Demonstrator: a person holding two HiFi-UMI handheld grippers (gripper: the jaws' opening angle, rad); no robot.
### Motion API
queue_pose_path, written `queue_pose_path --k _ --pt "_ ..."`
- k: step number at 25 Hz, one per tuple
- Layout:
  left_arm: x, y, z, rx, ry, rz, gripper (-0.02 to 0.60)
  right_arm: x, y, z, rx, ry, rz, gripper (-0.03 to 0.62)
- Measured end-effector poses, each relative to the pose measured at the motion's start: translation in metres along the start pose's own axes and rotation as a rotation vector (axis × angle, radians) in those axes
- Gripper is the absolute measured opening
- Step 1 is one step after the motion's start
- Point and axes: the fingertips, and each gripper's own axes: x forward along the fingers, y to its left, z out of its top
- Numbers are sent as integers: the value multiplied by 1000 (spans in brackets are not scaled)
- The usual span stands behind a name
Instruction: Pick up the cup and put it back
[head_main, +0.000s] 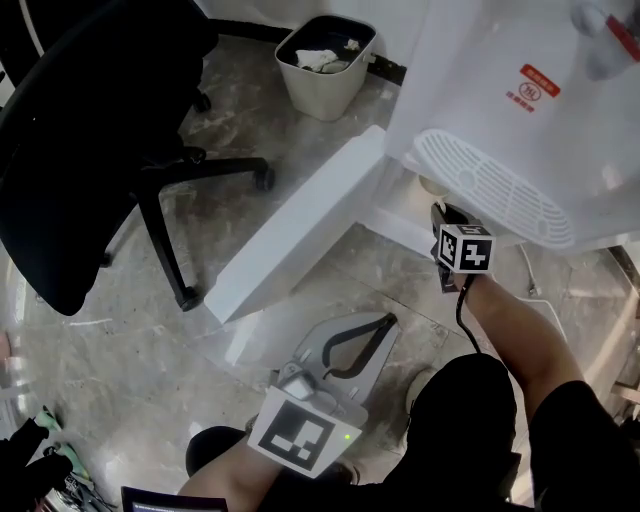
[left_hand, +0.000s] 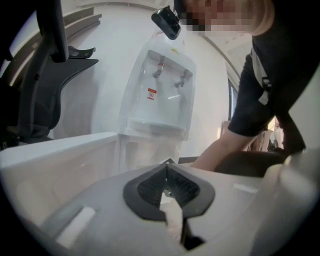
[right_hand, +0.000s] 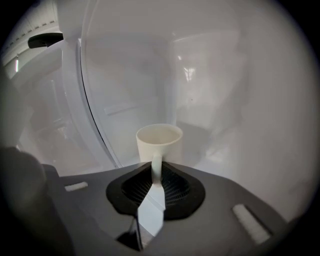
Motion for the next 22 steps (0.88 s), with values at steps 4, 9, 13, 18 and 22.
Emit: queue_pose_path --k 4,9,13,18,22 --pt "1 4 3 8 -23 1 3 -3 2 10 -30 -44 17 51" --pt "3 8 1 -18 -36 6 3 -21 17 8 -108 -49 82 51" --pt "-2 8 4 -10 -35 21 3 -48 36 6 -206 -65 166 51" --pt "-26 5 15 -119 -18 114 3 -107 66 11 -223 -15 261 51" --pt "-63 -12 25 -302 22 210 3 -176 101 29 -225 44 333 51"
